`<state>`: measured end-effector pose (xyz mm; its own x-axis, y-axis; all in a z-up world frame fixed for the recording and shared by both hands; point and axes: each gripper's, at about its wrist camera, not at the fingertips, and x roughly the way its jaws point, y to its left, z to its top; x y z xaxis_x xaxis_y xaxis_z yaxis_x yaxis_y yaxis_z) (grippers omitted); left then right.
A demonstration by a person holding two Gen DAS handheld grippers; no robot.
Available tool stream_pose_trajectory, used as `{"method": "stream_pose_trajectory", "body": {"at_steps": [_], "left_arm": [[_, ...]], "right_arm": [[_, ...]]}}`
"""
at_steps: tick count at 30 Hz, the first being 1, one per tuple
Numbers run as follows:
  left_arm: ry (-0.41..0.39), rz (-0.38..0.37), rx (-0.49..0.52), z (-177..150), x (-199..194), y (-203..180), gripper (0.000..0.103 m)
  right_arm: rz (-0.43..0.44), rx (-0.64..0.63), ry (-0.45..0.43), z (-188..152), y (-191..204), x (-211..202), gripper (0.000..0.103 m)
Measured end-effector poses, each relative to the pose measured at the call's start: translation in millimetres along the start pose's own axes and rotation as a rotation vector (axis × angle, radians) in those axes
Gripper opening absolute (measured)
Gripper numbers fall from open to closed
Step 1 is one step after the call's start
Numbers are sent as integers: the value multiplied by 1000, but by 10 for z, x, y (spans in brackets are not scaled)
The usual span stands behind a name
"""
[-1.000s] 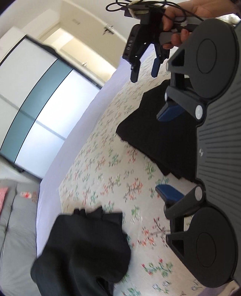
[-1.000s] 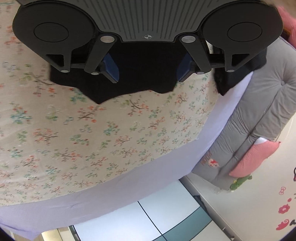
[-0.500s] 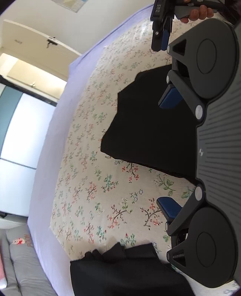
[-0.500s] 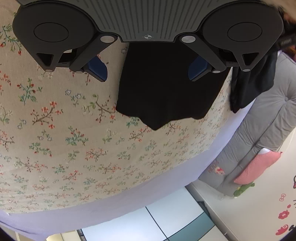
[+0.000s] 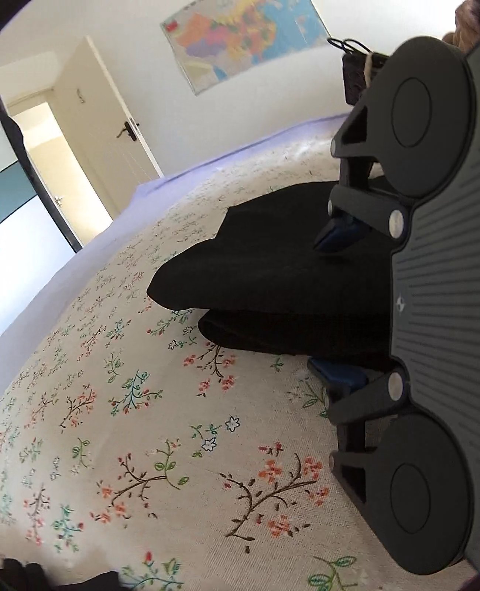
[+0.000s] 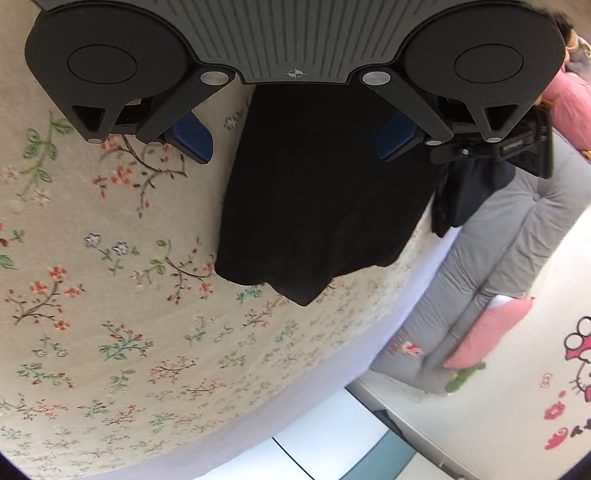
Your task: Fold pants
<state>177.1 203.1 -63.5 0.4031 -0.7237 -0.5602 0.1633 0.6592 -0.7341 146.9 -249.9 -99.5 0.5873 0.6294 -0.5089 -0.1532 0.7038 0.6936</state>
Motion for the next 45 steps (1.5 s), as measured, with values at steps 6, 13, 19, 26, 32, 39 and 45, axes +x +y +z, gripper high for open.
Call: {"method": "stream_pose_trajectory", "body": {"at_steps": [6,13,19,26,32,39,45], "left_arm": [[27,-93,-89,-24,168,98,76],[10,-66,-51,4,197,-138,68],[-47,-81,-46,105,295,-407,67],[-108,-121,-46,277,798,-920,66],[-186,-159,-45,373,1172,-1194,66],[-290,-5,69,417,1455,-1179,70],[-380,214,200,385,1391,-1277,87]], "right_arm": [[35,8,-34,-42,31,152,69],[0,115,-78,-16,-74,207,18],[0,93,-142,153,14,32,11],[-52,40,-201,604,-45,-211,11],[-98,12,-245,1121,-373,-381,11],[-119,-16,-302,1478,-793,-301,11],[-268,-58,-258,1437,-955,-18,31]]}}
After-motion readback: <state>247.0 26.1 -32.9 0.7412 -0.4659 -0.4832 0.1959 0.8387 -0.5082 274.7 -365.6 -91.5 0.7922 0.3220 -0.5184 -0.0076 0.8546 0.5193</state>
